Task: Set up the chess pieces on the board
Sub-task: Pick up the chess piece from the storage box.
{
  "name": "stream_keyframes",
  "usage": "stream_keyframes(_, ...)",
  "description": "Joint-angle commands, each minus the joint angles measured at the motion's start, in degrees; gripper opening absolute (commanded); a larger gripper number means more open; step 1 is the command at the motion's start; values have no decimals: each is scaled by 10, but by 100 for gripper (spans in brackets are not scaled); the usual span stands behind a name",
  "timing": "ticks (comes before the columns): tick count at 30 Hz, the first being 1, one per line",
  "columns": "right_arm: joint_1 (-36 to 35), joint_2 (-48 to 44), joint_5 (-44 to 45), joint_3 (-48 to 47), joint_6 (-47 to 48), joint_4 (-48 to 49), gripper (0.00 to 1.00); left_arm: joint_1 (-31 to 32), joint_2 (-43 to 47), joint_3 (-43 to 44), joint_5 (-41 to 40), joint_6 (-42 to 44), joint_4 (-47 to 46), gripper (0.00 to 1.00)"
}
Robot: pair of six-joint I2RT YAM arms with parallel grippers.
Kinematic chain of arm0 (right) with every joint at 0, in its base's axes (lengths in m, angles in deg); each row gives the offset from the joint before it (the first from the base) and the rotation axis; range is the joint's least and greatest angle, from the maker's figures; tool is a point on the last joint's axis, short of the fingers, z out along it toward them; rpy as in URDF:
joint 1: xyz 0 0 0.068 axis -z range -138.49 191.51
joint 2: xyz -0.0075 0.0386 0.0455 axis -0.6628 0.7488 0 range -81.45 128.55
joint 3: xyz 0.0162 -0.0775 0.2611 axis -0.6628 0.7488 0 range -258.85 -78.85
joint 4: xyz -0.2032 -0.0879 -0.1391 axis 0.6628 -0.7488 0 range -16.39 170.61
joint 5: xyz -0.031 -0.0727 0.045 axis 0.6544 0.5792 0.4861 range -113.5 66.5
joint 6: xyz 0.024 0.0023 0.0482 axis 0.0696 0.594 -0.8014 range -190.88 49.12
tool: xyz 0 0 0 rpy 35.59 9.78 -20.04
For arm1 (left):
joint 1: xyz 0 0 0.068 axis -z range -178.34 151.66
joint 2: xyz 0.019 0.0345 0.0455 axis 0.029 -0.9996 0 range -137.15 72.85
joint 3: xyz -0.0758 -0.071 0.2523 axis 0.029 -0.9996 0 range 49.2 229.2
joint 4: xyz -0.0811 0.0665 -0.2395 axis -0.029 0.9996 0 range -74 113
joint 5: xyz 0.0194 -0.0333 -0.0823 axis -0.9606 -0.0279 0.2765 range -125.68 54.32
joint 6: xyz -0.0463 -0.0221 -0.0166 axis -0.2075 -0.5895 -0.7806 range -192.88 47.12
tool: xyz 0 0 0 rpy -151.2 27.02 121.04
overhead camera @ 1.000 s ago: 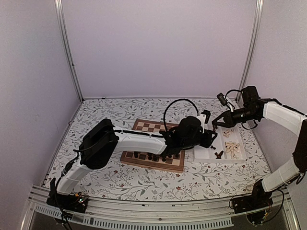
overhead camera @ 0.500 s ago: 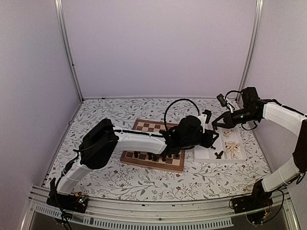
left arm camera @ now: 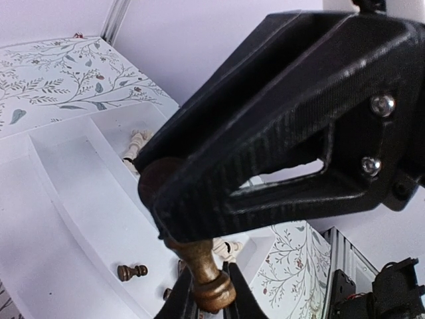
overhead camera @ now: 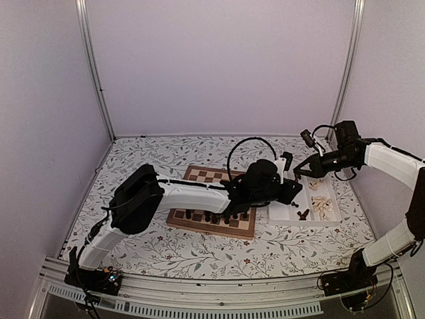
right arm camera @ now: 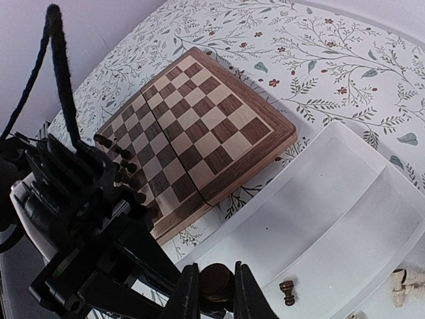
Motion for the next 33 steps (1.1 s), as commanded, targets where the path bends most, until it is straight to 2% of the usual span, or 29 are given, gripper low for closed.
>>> stream_keyframes(1, -2, -11, -8, 12, 5, -2, 9, -18, -11, 15, 3, 5, -25, 17)
stream_keyframes(6, -2, -11, -8, 13, 5, -2, 9, -19, -13, 20, 1, 8, -27, 19)
stream_keyframes(13, -2, -11, -5, 17, 7, 0, 10, -22, -21, 33, 9, 5, -19, 31)
stream_keyframes(20, -2, -7, -2, 17, 7, 1, 10, -23, -20, 34, 17, 6, -21, 33)
stream_keyframes(25, -2, -5, 2, 18, 7, 3, 10, -22, -20, 35, 25, 16, -23, 46)
stream_keyframes(30, -2, -3, 3, 19, 7, 3, 11, -26, -18, 17, 31, -9, -43, 39)
stream_keyframes(33, -2, -6, 1, 21, 7, 3, 10, -30, -21, 16, 36, -19, -46, 30)
